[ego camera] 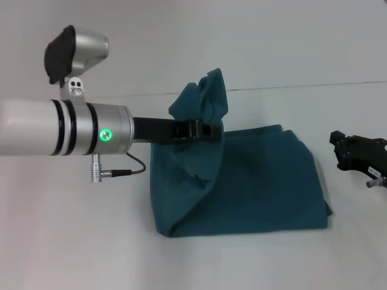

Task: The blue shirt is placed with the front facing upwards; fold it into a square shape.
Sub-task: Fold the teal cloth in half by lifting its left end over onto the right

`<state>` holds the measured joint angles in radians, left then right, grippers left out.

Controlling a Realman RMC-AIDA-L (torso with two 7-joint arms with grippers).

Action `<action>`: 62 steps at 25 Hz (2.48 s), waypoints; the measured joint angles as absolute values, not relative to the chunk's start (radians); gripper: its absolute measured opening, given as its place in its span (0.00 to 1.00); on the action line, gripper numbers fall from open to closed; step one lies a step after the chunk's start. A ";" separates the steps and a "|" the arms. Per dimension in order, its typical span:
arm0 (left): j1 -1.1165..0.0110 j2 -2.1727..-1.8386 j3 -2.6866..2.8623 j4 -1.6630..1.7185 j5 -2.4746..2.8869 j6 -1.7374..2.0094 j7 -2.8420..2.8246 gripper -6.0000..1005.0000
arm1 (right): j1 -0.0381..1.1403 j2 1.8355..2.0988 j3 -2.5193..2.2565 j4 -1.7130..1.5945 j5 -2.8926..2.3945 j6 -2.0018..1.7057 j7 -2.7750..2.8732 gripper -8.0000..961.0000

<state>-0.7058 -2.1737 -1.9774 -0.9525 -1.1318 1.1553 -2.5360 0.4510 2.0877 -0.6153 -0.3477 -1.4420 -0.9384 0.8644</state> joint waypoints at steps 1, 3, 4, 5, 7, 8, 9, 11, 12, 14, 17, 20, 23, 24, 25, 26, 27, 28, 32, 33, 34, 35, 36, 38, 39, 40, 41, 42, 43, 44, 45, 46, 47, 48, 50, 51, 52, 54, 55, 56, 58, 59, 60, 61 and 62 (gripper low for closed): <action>-0.707 -2.174 -1.971 -0.945 -1.138 1.145 -2.536 0.15 | 0.450 2.088 -0.613 -0.348 -1.442 -0.939 0.862 0.02; -0.708 -2.173 -1.951 -0.927 -1.160 1.121 -2.536 0.15 | 0.449 2.088 -0.610 -0.348 -1.442 -0.939 0.857 0.02; -0.708 -2.173 -1.939 -0.919 -1.169 1.109 -2.535 0.15 | 0.449 2.088 -0.609 -0.348 -1.442 -0.939 0.853 0.02; -0.708 -2.173 -1.928 -0.917 -1.172 1.099 -2.535 0.15 | 0.449 2.089 -0.609 -0.346 -1.442 -0.939 0.849 0.02; -0.708 -2.174 -1.900 -0.914 -1.177 1.075 -2.536 0.15 | 0.451 2.090 -0.609 -0.344 -1.442 -0.939 0.842 0.02; -0.709 -2.174 -1.884 -0.912 -1.182 1.065 -2.537 0.15 | 0.452 2.090 -0.609 -0.343 -1.442 -0.938 0.840 0.02; -0.709 -2.174 -1.872 -0.908 -1.189 1.056 -2.537 0.15 | 0.453 2.090 -0.609 -0.342 -1.442 -0.937 0.839 0.02; -0.709 -2.174 -1.865 -0.905 -1.195 1.051 -2.537 0.15 | 0.455 2.091 -0.608 -0.342 -1.442 -0.937 0.839 0.02; -0.713 -2.173 -1.845 -0.886 -1.219 1.030 -2.533 0.15 | 0.455 2.091 -0.608 -0.342 -1.442 -0.937 0.839 0.02; -0.718 -2.173 -1.835 -0.873 -1.232 1.020 -2.529 0.15 | 0.455 2.091 -0.608 -0.340 -1.442 -0.937 0.837 0.02; -0.724 -2.173 -1.811 -0.863 -1.243 1.003 -2.525 0.15 | 0.455 2.091 -0.608 -0.337 -1.442 -0.936 0.831 0.02; -0.728 -2.174 -1.785 -0.862 -1.250 0.987 -2.525 0.15 | 0.454 2.091 -0.607 -0.336 -1.442 -0.935 0.830 0.02; -0.730 -2.175 -1.758 -0.859 -1.273 0.963 -2.525 0.15 | 0.452 2.091 -0.607 -0.336 -1.442 -0.936 0.830 0.02; -0.731 -2.175 -1.753 -0.857 -1.278 0.956 -2.525 0.15 | 0.451 2.091 -0.607 -0.336 -1.442 -0.936 0.830 0.02; -0.732 -2.175 -1.749 -0.854 -1.280 0.951 -2.525 0.15 | 0.451 2.091 -0.607 -0.336 -1.442 -0.936 0.830 0.02; -0.733 -2.175 -1.745 -0.852 -1.282 0.945 -2.526 0.15 | 0.451 2.091 -0.608 -0.335 -1.442 -0.935 0.830 0.02; -0.734 -2.175 -1.740 -0.850 -1.286 0.940 -2.527 0.15 | 0.451 2.092 -0.608 -0.335 -1.442 -0.935 0.830 0.02; -0.735 -2.175 -1.730 -0.848 -1.294 0.934 -2.527 0.15 | 0.450 2.092 -0.608 -0.334 -1.442 -0.936 0.829 0.02; -0.737 -2.175 -1.713 -0.854 -1.315 0.929 -2.527 0.15 | 0.455 2.093 -0.609 -0.318 -1.442 -0.932 0.807 0.02; -0.738 -2.174 -1.712 -0.859 -1.317 0.930 -2.529 0.15 | 0.457 2.093 -0.610 -0.314 -1.442 -0.932 0.803 0.02; -0.737 -2.174 -1.713 -0.868 -1.318 0.930 -2.531 0.16 | 0.459 2.093 -0.612 -0.309 -1.442 -0.932 0.798 0.02; -0.735 -2.174 -1.714 -0.877 -1.318 0.931 -2.532 0.16 | 0.460 2.093 -0.613 -0.307 -1.442 -0.932 0.795 0.02; -0.732 -2.174 -1.715 -0.886 -1.318 0.932 -2.532 0.16 | 0.460 2.094 -0.613 -0.306 -1.442 -0.932 0.793 0.02; -0.723 -2.173 -1.717 -0.912 -1.319 0.935 -2.533 0.16 | 0.460 2.094 -0.612 -0.301 -1.442 -0.933 0.792 0.02; -0.713 -2.172 -1.717 -0.940 -1.319 0.940 -2.537 0.16 | 0.460 2.093 -0.610 -0.297 -1.442 -0.934 0.792 0.02; -0.713 -2.172 -1.717 -0.940 -1.319 0.940 -2.537 0.16 | 0.460 2.093 -0.610 -0.297 -1.442 -0.934 0.792 0.02; -0.709 -2.172 -1.717 -0.950 -1.319 0.942 -2.538 0.16 | 0.460 2.093 -0.609 -0.297 -1.442 -0.934 0.792 0.02; -0.703 -2.172 -1.717 -0.966 -1.319 0.943 -2.540 0.16 | 0.460 2.093 -0.609 -0.297 -1.442 -0.933 0.792 0.02; -0.699 -2.172 -1.716 -0.977 -1.319 0.944 -2.542 0.16 | 0.460 2.093 -0.609 -0.297 -1.442 -0.932 0.792 0.02; -0.696 -2.172 -1.715 -0.985 -1.319 0.944 -2.544 0.16 | 0.460 2.093 -0.608 -0.297 -1.442 -0.931 0.792 0.02; -0.695 -2.172 -1.714 -0.990 -1.319 0.944 -2.546 0.16 | 0.460 2.093 -0.608 -0.297 -1.442 -0.931 0.792 0.02; -0.695 -2.172 -1.713 -0.993 -1.319 0.944 -2.549 0.16 | 0.460 2.093 -0.607 -0.297 -1.442 -0.931 0.791 0.02; -0.695 -2.172 -1.712 -0.995 -1.319 0.944 -2.550 0.16 | 0.460 2.092 -0.607 -0.297 -1.442 -0.930 0.791 0.02; -0.696 -2.172 -1.712 -0.995 -1.319 0.944 -2.551 0.16 | 0.460 2.092 -0.607 -0.297 -1.442 -0.930 0.791 0.02; -0.702 -2.173 -1.708 -0.992 -1.319 0.940 -2.551 0.16 | 0.460 2.092 -0.607 -0.297 -1.442 -0.929 0.792 0.02; -0.702 -2.173 -1.708 -0.992 -1.319 0.940 -2.551 0.16 | 0.460 2.092 -0.607 -0.297 -1.442 -0.929 0.792 0.02; -0.706 -2.174 -1.702 -0.988 -1.319 0.932 -2.551 0.16 | 0.460 2.092 -0.607 -0.297 -1.442 -0.929 0.791 0.02; -0.711 -2.175 -1.696 -0.981 -1.319 0.924 -2.551 0.16 | 0.460 2.092 -0.607 -0.297 -1.442 -0.929 0.792 0.02; -0.715 -2.175 -1.690 -0.973 -1.319 0.918 -2.551 0.16 | 0.460 2.092 -0.607 -0.297 -1.442 -0.929 0.791 0.02; -0.721 -2.175 -1.685 -0.963 -1.320 0.913 -2.551 0.16 | 0.460 2.092 -0.605 -0.297 -1.442 -0.929 0.791 0.02; -0.733 -2.175 -1.677 -0.942 -1.330 0.903 -2.548 0.16 | 0.460 2.092 -0.599 -0.297 -1.442 -0.929 0.785 0.02; -0.739 -2.175 -1.677 -0.926 -1.344 0.898 -2.546 0.16 | 0.460 2.092 -0.597 -0.297 -1.442 -0.929 0.783 0.02; -0.746 -2.175 -1.676 -0.909 -1.361 0.894 -2.544 0.16 | 0.460 2.092 -0.595 -0.297 -1.442 -0.929 0.781 0.02; -0.753 -2.175 -1.677 -0.889 -1.377 0.889 -2.543 0.16 | 0.460 2.092 -0.595 -0.297 -1.442 -0.929 0.780 0.02; -0.758 -2.175 -1.678 -0.874 -1.387 0.885 -2.542 0.16 | 0.460 2.092 -0.594 -0.297 -1.442 -0.928 0.780 0.02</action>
